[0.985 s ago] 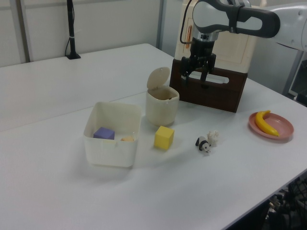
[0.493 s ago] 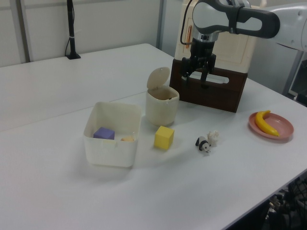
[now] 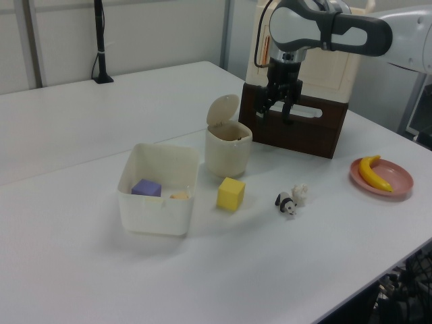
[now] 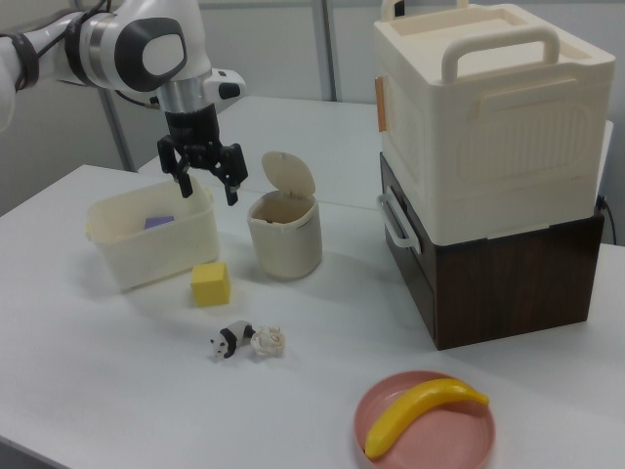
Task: Grab it up and put it in the trash
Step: 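Move the open gripper over the white crumpled paper ball, then lower the gripper onto the paper ball and close on it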
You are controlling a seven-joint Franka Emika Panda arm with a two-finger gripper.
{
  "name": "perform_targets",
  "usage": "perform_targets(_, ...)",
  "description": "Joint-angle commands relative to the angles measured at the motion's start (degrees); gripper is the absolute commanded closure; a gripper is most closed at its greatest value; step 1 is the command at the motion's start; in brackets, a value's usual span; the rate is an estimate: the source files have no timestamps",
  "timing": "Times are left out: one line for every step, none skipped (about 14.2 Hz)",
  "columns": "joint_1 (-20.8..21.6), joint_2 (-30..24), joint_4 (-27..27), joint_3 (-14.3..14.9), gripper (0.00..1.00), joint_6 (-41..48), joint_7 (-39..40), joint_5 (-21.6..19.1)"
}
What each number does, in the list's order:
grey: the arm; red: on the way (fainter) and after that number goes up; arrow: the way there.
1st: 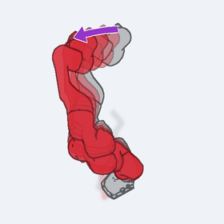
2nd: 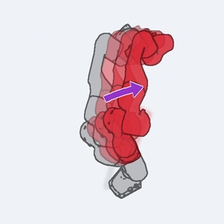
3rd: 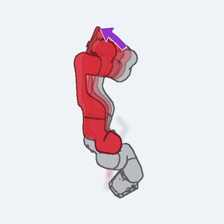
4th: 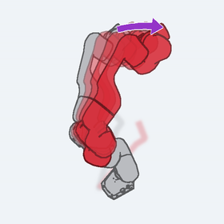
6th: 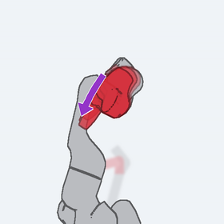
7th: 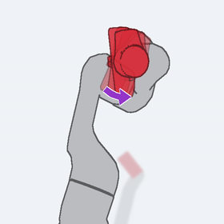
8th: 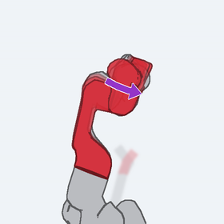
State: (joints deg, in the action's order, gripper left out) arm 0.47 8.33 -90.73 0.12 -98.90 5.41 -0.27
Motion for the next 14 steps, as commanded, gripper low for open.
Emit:
perform_targets(-0.3, -1.1, -2.8, 0.0, 0.03, 1.4, 2.6, 3.9)
perform_targets(-0.9, -1.1, -3.9, 0.0, 0.03, 1.4, 3.5, 4.6)
perform_targets(-1.1, -1.1, -4.8, 0.0, 0.03, 1.4, 4.3, 5.5)
perform_targets(-1.1, -1.1, -6.9, 0.0, 0.03, 1.3, 5.0, 6.6)
perform_targets(-1.1, -1.1, -8.7, 0.0, 0.03, 1.3, 5.1, 7.4)
perform_targets(-1.1, -1.1, -10.3, 0.0, 0.03, 1.1, 5.1, 8.0)
perform_targets(-1.0, -1.0, -11.7, 0.0, 0.03, 0.6, 5.1, 8.4)
perform_targets(-1.1, -0.9, -12.9, 0.0, 0.03, 0.3, 5.1, 8.8)
perform_targets(-1.1, -0.8, -14.2, 0.0, 0.03, -0.3, 5.1, 9.2)
perform_targets(-1.1, -0.8, -15.6, 0.0, 0.03, -1.3, 5.1, 9.6)
perform_targets(-1.1, -0.9, -17.1, 0.0, 0.03, -2.5, 5.1, 9.9)
perform_targets(-1.1, -0.9, -18.7, 0.0, 0.04, -3.1, 5.1, 10.6)
perform_targets(-1.1, -0.9, -20.4, 0.0, 0.05, -3.8, 5.1, 11.5)
perform_targets(-1.1, -0.9, -22.5, 0.0, 0.06, -5.0, 5.1, 12.8)
